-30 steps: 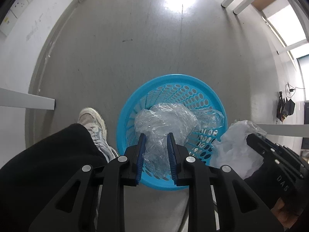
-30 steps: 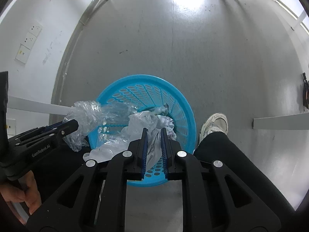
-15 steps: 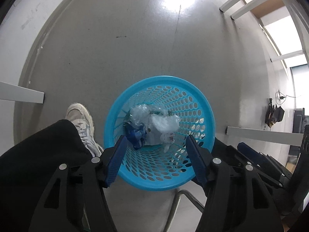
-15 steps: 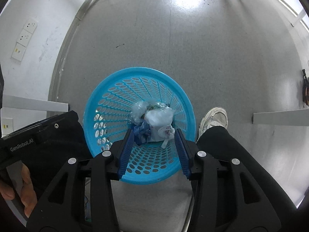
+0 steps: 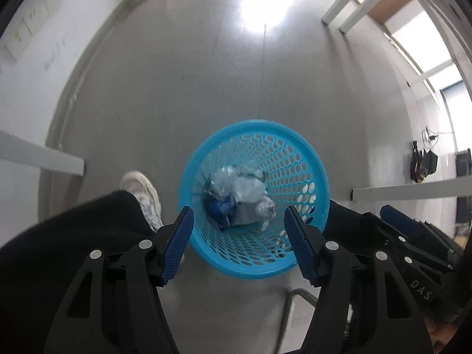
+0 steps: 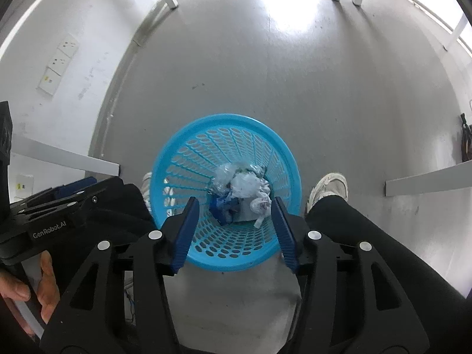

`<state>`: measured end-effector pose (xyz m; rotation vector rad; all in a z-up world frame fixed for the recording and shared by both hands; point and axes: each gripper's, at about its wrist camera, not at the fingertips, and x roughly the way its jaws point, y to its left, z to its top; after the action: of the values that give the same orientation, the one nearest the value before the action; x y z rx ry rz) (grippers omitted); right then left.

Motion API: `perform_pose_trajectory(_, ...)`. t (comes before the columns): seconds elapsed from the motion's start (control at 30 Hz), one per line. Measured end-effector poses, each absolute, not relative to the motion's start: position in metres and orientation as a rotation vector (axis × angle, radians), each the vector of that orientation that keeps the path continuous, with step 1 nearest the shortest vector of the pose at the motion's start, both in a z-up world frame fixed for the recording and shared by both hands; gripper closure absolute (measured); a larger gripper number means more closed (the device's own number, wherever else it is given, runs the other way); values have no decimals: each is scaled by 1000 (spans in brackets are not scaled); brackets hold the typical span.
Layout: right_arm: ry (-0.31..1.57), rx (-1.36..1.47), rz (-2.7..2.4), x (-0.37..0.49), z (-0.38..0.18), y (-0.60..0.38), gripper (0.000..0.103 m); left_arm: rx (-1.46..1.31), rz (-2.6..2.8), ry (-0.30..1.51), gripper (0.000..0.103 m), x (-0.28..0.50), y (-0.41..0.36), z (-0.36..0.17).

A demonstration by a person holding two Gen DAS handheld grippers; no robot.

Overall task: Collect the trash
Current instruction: 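Raise both open grippers back above the table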

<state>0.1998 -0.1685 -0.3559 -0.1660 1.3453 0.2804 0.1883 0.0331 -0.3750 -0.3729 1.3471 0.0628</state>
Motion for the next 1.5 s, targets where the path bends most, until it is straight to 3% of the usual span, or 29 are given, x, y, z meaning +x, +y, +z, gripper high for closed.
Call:
perform_pose_trajectory(0.17, 1304, -140, 304, 180, -335, -171, 53, -307, 37, 1255, 32, 165, 29, -347)
perform_pose_trajectory(0.23, 1281, -140, 312, 171, -326, -172, 48, -320, 21, 1233, 30, 153, 30, -334)
perform_pose_trajectory(0.33, 1240, -153, 326, 155, -312, -170, 45, -337, -22, 1178, 21, 132, 32, -314)
perform_pose_trajectory(0.6, 1163, -132, 365, 118, -274, -173, 37, -274, -50, 1074, 15, 99, 24, -275)
perform_pose_trajectory(0.7, 1123, -113, 381, 102, -255, -178, 33, -180, -62, 996, 6, 84, 17, -251)
perform_pose_trajectory(1.03, 937, -96, 450, 42, -170, -195, 11, -86, -80, 830, 6, 34, 15, -185)
perform_pose_trajectory(1.5, 615, -105, 519, 7, -18, -179, 9, -54, -100, 615, 6, 10, 19, -77)
